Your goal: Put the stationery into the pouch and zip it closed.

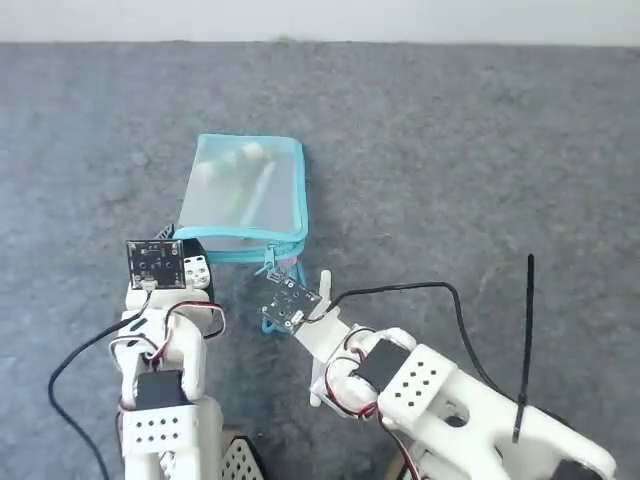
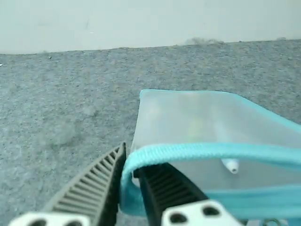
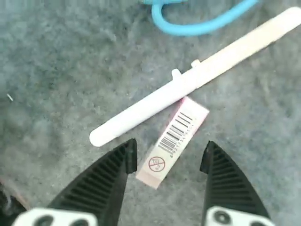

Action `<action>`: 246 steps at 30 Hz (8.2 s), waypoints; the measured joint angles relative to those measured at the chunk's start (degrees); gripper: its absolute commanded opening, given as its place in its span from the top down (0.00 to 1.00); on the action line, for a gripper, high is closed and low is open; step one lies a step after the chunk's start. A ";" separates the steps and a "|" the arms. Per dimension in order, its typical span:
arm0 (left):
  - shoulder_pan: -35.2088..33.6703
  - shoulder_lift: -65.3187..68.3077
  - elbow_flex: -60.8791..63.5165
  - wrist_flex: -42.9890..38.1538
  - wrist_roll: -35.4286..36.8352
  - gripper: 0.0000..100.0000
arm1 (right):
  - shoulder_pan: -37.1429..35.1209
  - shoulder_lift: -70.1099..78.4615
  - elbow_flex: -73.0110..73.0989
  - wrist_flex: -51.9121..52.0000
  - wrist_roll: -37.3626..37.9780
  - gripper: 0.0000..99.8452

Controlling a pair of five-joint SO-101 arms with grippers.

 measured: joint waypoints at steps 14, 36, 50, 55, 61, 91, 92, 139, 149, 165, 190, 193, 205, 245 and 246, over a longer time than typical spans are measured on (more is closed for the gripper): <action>0.00 0.00 0.00 0.00 0.00 0.99 | 7.56 0.00 0.00 -1.32 -0.35 0.77; 0.00 0.00 0.00 0.00 0.00 0.99 | 6.68 -0.35 -0.26 -0.26 -6.86 0.71; 1.32 0.00 0.00 0.00 0.00 0.99 | 3.16 -0.35 3.16 -6.51 -7.03 0.72; 1.32 0.00 0.00 0.00 0.00 0.99 | 3.08 1.85 3.25 -6.59 -6.15 0.72; 1.32 0.00 0.00 0.00 0.00 0.99 | 3.34 14.77 -1.23 -6.86 -5.71 0.72; 1.32 0.00 0.00 0.00 0.00 0.99 | 39.12 30.07 -28.31 1.58 -0.35 0.68; 1.32 0.00 0.00 0.00 0.00 0.99 | 39.12 30.07 -28.40 2.29 -0.35 0.67; 1.32 0.00 0.00 0.00 -0.26 0.99 | 18.02 40.88 -30.15 -5.63 -15.30 0.95; 1.32 0.00 0.00 0.00 -0.26 0.99 | 29.98 40.35 -46.07 8.18 -7.47 0.94; 1.41 0.00 0.00 0.00 -0.26 0.99 | 43.69 50.29 -54.77 5.10 9.14 0.94; 1.49 0.00 0.00 0.00 -0.26 0.99 | 48.62 38.86 -36.13 6.95 17.76 0.79; 1.49 0.00 0.00 0.00 -0.26 0.99 | 48.53 38.68 -30.68 2.81 18.20 0.79; 1.49 0.00 0.00 0.00 -0.26 0.99 | 48.88 41.76 -28.92 -1.32 18.64 0.93; 9.67 0.00 0.00 1.23 -0.26 0.99 | 22.33 11.08 -48.09 42.20 19.25 0.99; 9.67 0.00 0.00 1.23 -0.26 0.99 | 22.15 11.69 -48.79 42.20 19.25 0.99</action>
